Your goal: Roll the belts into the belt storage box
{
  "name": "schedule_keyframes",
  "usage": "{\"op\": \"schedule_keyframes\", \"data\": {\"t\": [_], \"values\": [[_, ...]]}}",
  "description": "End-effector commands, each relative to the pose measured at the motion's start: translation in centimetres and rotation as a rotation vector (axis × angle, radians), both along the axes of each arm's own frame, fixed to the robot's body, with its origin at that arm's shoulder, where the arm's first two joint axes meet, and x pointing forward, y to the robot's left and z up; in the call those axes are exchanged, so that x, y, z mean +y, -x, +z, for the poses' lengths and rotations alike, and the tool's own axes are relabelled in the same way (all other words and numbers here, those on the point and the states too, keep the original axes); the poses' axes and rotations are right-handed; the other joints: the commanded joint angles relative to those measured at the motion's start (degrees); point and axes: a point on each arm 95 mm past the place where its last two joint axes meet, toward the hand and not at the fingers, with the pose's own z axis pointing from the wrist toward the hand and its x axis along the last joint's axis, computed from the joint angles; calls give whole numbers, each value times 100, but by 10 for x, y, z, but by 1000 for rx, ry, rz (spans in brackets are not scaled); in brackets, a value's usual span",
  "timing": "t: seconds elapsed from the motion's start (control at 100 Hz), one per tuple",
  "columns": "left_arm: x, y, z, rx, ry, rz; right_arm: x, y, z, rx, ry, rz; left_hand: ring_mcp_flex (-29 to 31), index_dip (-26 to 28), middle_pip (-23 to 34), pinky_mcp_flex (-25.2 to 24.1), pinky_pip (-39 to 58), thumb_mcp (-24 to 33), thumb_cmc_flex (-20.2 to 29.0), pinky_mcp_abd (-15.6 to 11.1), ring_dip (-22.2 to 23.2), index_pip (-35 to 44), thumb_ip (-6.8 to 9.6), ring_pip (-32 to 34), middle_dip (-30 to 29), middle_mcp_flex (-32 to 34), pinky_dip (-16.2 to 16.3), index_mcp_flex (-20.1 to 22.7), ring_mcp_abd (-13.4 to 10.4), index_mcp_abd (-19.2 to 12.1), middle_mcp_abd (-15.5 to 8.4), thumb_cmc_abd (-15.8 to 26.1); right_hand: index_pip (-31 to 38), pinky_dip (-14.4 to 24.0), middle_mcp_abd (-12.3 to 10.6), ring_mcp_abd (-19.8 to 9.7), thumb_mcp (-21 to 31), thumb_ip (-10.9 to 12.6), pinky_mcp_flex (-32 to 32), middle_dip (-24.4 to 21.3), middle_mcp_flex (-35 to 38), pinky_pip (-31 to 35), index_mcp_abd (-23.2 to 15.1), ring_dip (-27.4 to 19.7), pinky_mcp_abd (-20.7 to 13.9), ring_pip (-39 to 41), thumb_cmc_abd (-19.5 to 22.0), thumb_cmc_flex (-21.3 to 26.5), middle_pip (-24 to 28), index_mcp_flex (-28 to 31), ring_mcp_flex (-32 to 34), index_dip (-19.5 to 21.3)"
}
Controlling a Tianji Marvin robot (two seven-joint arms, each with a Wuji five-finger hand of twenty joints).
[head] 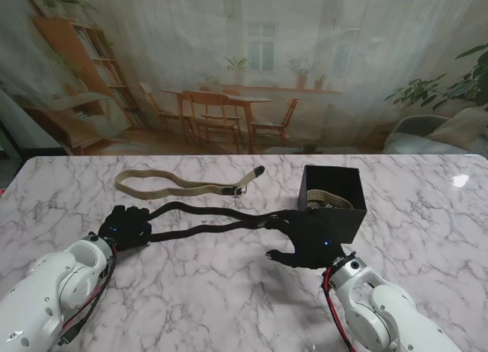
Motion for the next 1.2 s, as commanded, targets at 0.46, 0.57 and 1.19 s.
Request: {"op": "schedule_keyframes", "data": {"t": [0.46,0.57,1.19], "values": [[-32,39,38,-115,66,-230,35,-5,-1,59,76,137,54,284,88,-70,-118,-19,395,-11,41,108,-58,-5,96,253,38,331,-48,13,-173,174,-10,44,96,121,-34,69,-332,20,-236,-152,150,-118,-4,-219,-5,14,61,-177,-484,75],[-37,40,42,-125,75,-259,48,-10,-1,86,103,172,85,314,79,-60,-111,-22,390,7,41,96,-61,0,95,278,40,341,-45,31,-176,162,-180,26,160,137,16,21,-435,24,-419,-236,342,-150,8,-237,-169,-221,51,-266,-622,-7],[-52,57,55,-185,137,-366,114,-29,-33,315,199,162,197,412,64,-46,-82,0,417,72,55,58,-63,63,119,397,42,382,12,116,-148,124,-558,-74,522,161,263,-240,-1004,-396,-1058,-899,1088,-444,73,-635,-782,-1237,-295,-22,-1171,292]]}}
